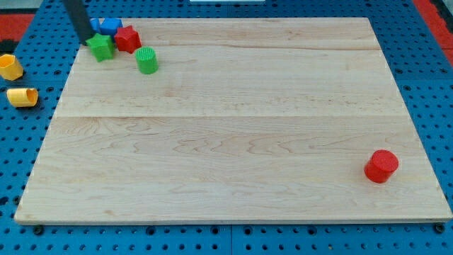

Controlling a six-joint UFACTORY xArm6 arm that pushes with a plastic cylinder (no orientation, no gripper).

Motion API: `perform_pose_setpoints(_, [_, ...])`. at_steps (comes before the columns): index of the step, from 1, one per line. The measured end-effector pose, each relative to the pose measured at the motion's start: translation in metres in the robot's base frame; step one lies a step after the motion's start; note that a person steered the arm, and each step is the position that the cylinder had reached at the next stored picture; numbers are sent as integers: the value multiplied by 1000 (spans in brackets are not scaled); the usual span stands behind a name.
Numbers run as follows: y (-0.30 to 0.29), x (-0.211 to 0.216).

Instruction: Move the blue cube diagonally top right to the blue triangle

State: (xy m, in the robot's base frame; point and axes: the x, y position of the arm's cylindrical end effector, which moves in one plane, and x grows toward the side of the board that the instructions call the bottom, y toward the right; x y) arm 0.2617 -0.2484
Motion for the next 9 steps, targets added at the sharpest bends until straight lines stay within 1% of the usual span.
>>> perform_pose_setpoints(1, [-1, -5])
perform_pose_setpoints(2, [-56, -7])
perform_pose_setpoints(3, [-56, -23])
perform_pose_setpoints(4, [-32, -66])
perform_pose_setpoints(5, [-27, -63])
perform_pose_setpoints(6, [-17, -46])
perform_pose_setpoints(7, [59, -4])
perform_pose_setpoints(8, [55, -33])
perform_pose_setpoints(9, [66, -49])
